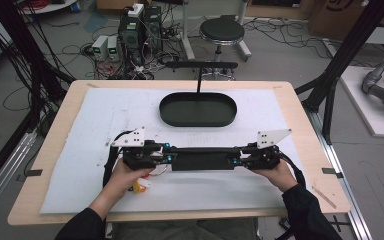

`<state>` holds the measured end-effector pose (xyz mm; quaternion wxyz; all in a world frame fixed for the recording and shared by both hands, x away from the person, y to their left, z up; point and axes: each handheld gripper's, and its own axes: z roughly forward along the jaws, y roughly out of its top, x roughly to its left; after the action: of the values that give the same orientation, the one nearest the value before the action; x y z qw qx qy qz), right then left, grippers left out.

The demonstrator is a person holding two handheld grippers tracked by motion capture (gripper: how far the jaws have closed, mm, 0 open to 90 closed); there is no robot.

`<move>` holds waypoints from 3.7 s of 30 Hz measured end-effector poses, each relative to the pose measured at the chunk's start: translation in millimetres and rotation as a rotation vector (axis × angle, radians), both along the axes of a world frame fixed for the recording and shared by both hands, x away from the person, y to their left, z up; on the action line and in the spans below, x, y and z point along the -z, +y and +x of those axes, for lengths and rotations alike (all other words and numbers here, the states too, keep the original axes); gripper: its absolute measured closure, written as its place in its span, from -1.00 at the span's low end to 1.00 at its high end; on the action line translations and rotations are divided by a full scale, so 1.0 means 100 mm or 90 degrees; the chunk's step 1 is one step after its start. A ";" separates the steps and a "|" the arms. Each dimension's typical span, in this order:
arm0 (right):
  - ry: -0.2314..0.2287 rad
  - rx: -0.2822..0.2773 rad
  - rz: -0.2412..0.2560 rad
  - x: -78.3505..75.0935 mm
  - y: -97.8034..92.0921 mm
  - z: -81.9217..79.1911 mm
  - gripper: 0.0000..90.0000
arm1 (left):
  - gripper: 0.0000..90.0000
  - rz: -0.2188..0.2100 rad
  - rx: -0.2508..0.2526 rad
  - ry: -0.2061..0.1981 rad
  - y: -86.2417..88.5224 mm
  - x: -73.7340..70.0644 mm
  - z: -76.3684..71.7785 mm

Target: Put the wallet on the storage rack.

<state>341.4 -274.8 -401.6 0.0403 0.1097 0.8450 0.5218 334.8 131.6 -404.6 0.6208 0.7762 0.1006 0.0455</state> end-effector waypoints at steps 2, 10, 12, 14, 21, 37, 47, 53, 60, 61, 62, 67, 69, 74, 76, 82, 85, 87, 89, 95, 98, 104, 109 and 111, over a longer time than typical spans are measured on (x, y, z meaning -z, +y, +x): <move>-0.005 0.001 0.001 -0.01 0.00 -0.01 0.70 | 0.55 0.003 -0.017 -0.007 0.00 -0.01 -0.01; -0.019 0.029 0.006 -0.04 -0.03 -0.02 0.71 | 0.15 -0.002 -0.089 -0.005 0.09 -0.04 0.02; -0.023 0.043 0.013 -0.05 -0.05 -0.01 0.71 | 0.04 -0.001 -0.110 -0.008 0.11 -0.06 0.02; -0.027 0.057 0.019 -0.07 -0.08 -0.01 0.71 | 0.01 0.002 -0.119 -0.009 0.14 -0.07 0.01; -0.035 0.111 0.032 -0.10 -0.13 0.02 0.71 | -0.12 0.016 -0.157 -0.028 0.22 -0.16 -0.10; -0.061 0.246 0.044 -0.27 -0.12 0.30 0.71 | -0.35 0.020 -0.254 -0.017 0.57 -0.17 -0.31; -0.073 0.294 0.034 -0.35 0.04 0.56 0.71 | -0.35 0.008 -0.298 -0.019 0.75 -0.10 -0.40; -0.075 0.308 0.027 -0.37 0.15 0.71 0.71 | -0.35 0.006 -0.296 -0.019 0.77 -0.09 -0.42; -0.070 0.317 0.029 -0.33 0.27 0.88 0.71 | -0.35 0.007 -0.294 -0.030 0.76 -0.11 -0.45; -0.072 0.318 0.027 -0.33 0.28 0.90 0.71 | -0.35 0.007 -0.294 -0.030 0.76 -0.11 -0.45; -0.073 0.319 0.023 -0.33 0.30 0.92 0.71 | -0.35 0.007 -0.295 -0.030 0.76 -0.11 -0.45; -0.075 0.320 0.021 -0.32 0.42 1.02 0.71 | -0.35 0.001 -0.292 -0.025 0.75 -0.10 -0.45; -0.077 0.322 0.021 -0.31 0.46 1.06 0.71 | -0.35 0.001 -0.288 -0.025 0.74 -0.10 -0.45; -0.067 0.321 0.011 -0.27 0.57 1.18 0.71 | -0.35 0.001 -0.285 -0.024 0.73 -0.09 -0.45; -0.066 0.318 0.007 -0.25 0.61 1.22 0.71 | -0.35 0.001 -0.285 -0.023 0.73 -0.09 -0.46; -0.072 0.319 -0.005 -0.22 0.71 1.28 0.71 | -0.35 0.000 -0.284 -0.021 0.75 -0.08 -0.46; -0.072 0.318 -0.022 -0.18 0.76 1.34 0.71 | -0.35 -0.003 -0.286 -0.022 0.76 -0.07 -0.47; -0.081 0.318 -0.025 -0.16 0.78 1.36 0.71 | -0.35 -0.004 -0.285 -0.026 0.76 -0.08 -0.48; -0.085 0.318 -0.019 -0.13 0.79 1.39 0.71 | -0.35 -0.004 -0.286 -0.028 0.76 -0.08 -0.49; -0.078 0.315 -0.008 -0.02 0.75 1.48 0.70 | -0.35 -0.005 -0.283 -0.029 0.77 -0.07 -0.51; -0.073 0.316 -0.002 0.01 0.73 1.51 0.70 | -0.35 -0.006 -0.281 -0.029 0.77 -0.07 -0.51; -0.061 0.318 -0.003 0.06 0.66 1.55 0.67 | -0.35 -0.005 -0.279 -0.033 0.78 -0.07 -0.52; -0.058 0.330 -0.019 0.09 0.62 1.58 0.64 | -0.35 -0.005 -0.278 -0.032 0.78 -0.06 -0.53; -0.047 0.337 -0.025 0.11 0.59 1.59 0.63 | -0.35 -0.003 -0.277 -0.031 0.77 -0.05 -0.53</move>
<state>500.9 -215.4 -412.8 0.2080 0.3071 0.7947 0.4805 281.8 208.8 -399.3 0.6003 0.7333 0.2508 0.1972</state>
